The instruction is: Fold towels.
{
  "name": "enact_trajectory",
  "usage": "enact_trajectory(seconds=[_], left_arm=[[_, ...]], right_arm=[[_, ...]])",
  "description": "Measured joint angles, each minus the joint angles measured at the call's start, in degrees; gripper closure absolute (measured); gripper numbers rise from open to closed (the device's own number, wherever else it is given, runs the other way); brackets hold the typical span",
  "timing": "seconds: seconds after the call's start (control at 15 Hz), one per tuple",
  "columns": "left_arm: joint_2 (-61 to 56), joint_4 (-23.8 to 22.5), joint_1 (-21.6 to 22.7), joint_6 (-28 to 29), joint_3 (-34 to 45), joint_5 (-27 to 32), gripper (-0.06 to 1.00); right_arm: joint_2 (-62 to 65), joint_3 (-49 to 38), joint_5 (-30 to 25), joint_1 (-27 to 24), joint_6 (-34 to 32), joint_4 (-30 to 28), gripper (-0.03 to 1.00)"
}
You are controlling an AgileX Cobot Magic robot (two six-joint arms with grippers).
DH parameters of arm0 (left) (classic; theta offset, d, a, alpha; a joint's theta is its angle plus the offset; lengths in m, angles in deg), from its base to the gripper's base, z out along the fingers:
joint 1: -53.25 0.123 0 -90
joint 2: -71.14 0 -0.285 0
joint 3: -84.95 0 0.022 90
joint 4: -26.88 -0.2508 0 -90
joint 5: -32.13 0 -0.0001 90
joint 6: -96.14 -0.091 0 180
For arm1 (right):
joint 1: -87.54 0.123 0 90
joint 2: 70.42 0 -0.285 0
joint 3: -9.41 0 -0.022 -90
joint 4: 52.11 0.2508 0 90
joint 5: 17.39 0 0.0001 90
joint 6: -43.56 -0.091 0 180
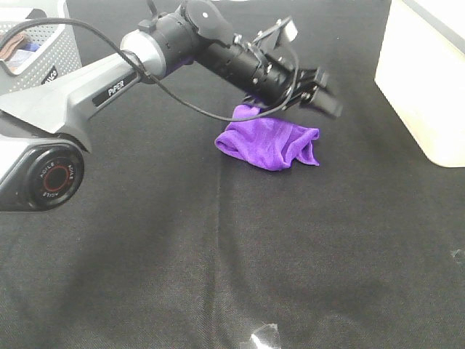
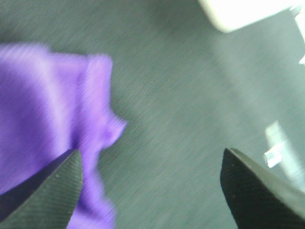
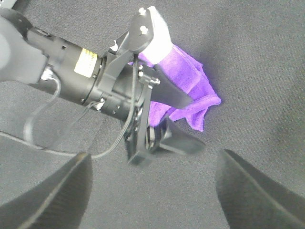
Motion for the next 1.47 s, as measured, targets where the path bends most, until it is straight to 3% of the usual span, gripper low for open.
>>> enact_trajectory(seconds=[0.13,0.4,0.53,0.73,0.87,1.47], left_arm=[[-0.11,-0.92,0.06,-1.83,0.0,-0.52,0.21],[-1.49,-16.33,0.8,6.13,0.0,-2.23,0.21],[-1.43,-18.85,0.92,8.88,0.0,-2.18,0.21],[-0.06,-15.81,0.74,8.88,0.0,-1.95,0.21],[1.49,-10.83,0.34,7.85,0.0,-2.46,0.21],[4.7,-4.58,-2.01,5.44,0.0,-8.59,0.21]], right_arm=[[0.0,-0.11,0.0,0.0,0.0,0.0,0.25],[0.0,-0.86,0.06,0.0,0.0,0.0,0.25],[0.0,-0.92,0.06,0.0,0.0,0.0,0.25],[0.0,-0.92,0.06,0.0,0.0,0.0,0.25],[0.0,-0.92,0.06,0.0,0.0,0.0,0.25],[0.0,-0.92,0.06,0.0,0.0,0.63,0.25]])
